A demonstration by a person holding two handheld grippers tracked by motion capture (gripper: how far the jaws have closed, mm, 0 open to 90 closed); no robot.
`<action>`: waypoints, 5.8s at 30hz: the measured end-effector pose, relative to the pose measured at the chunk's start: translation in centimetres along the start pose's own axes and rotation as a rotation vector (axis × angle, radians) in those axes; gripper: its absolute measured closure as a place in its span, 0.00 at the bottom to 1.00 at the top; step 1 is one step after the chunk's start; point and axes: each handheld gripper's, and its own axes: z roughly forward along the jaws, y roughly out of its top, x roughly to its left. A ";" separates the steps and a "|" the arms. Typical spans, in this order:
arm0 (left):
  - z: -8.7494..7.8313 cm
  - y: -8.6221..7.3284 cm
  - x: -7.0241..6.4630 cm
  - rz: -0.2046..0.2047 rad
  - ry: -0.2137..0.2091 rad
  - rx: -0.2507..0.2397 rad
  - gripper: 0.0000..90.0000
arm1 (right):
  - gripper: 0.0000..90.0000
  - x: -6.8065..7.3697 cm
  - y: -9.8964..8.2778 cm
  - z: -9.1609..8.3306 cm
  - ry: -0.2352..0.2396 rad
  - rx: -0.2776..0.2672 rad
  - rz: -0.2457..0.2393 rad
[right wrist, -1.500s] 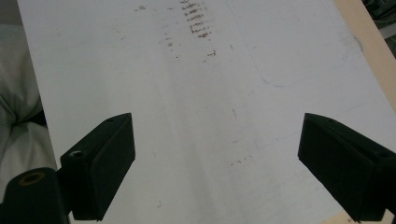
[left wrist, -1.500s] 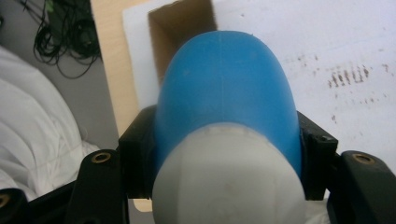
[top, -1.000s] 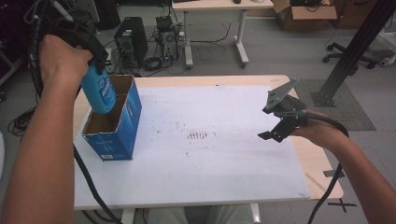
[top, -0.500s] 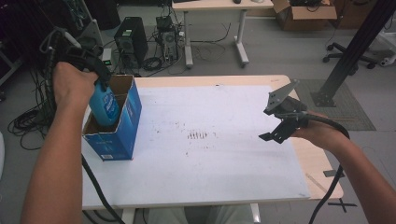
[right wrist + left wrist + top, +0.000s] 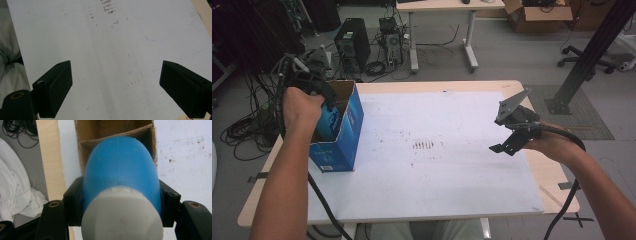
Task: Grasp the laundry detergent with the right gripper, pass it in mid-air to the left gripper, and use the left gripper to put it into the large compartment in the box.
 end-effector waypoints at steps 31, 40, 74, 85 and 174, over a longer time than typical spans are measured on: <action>5.8 -1.0 -0.9 0.045 0.014 0.037 0.42 | 0.12 0.2 0.2 0.5 0.007 0.006 0.001; 6.7 -1.3 -0.9 0.047 0.011 0.046 0.42 | 0.12 0.1 0.1 0.5 0.008 0.005 0.006; 6.7 -0.7 -0.2 0.079 -0.020 0.060 0.30 | 0.12 0.4 0.0 0.8 0.018 0.011 0.006; 4.4 -0.5 0.3 0.082 -0.017 0.026 0.24 | 0.12 0.5 0.0 0.8 0.017 0.012 0.007; -4.0 -0.6 -19.2 0.787 -0.156 -0.131 0.11 | 0.11 1.1 0.5 -0.6 0.004 0.041 0.062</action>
